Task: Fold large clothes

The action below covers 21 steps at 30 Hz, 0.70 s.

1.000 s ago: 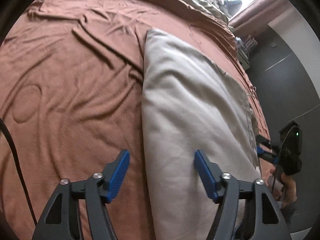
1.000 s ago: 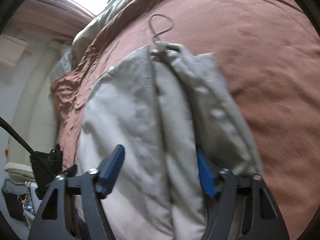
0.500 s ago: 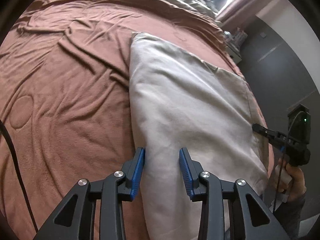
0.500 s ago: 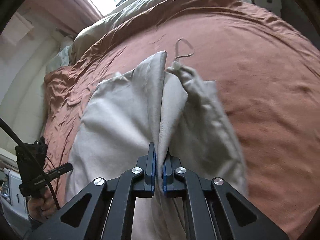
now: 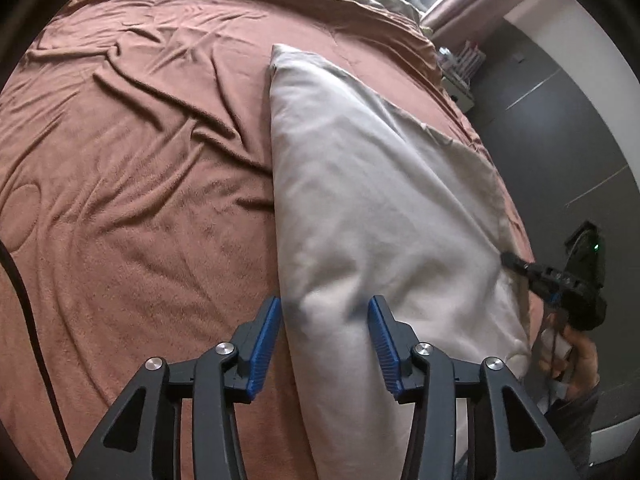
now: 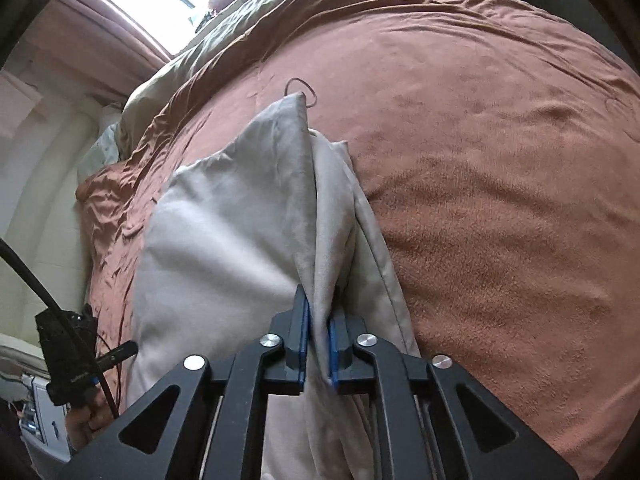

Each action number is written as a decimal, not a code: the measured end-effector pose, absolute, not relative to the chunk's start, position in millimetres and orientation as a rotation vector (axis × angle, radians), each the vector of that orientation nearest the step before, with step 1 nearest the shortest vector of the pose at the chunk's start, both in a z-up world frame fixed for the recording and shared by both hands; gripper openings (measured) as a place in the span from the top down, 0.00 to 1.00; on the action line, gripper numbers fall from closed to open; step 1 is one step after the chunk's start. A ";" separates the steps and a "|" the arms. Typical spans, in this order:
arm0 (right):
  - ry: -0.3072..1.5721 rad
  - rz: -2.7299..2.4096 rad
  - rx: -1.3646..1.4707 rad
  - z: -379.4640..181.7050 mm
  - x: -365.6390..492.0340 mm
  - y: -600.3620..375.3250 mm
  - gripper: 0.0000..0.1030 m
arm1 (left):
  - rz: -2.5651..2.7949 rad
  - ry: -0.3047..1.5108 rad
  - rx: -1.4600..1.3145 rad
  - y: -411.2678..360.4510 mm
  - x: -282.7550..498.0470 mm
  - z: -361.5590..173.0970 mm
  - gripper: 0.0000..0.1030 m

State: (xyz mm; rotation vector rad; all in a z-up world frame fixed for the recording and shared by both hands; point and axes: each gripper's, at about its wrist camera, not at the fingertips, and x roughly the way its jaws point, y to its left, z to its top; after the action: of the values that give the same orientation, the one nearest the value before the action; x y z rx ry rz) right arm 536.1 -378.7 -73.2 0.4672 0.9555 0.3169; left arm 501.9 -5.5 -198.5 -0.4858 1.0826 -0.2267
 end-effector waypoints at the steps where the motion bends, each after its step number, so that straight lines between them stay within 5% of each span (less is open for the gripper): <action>1: 0.942 0.316 0.463 -68.7 533.3 -383.1 0.79 | -0.228 1.086 -0.481 -5.1 503.2 -196.9 0.53; 2: 0.912 0.316 0.459 -60.7 530.8 -388.2 0.68 | -0.226 1.088 -0.474 -4.4 504.8 -195.4 0.53; 3: 0.887 0.315 0.459 -56.0 528.2 -391.5 0.36 | -0.216 1.088 -0.462 -2.3 507.7 -192.2 0.52; 4: 0.868 0.314 0.462 -51.3 525.6 -395.2 0.18 | -0.209 1.084 -0.457 -0.4 510.2 -189.8 0.50; 7: 0.853 0.306 0.455 -42.0 525.1 -406.5 0.18 | -0.186 1.081 -0.445 4.6 521.1 -184.5 0.40; 21: 1.063 0.535 0.619 -109.5 609.5 -408.2 0.18 | -0.161 1.098 -0.472 12.7 571.3 -199.0 0.40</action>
State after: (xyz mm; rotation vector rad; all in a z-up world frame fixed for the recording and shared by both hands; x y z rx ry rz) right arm 609.5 -408.2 -109.5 0.6194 1.0632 0.5347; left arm 571.3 12.7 -199.0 -0.4717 1.0977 -0.1605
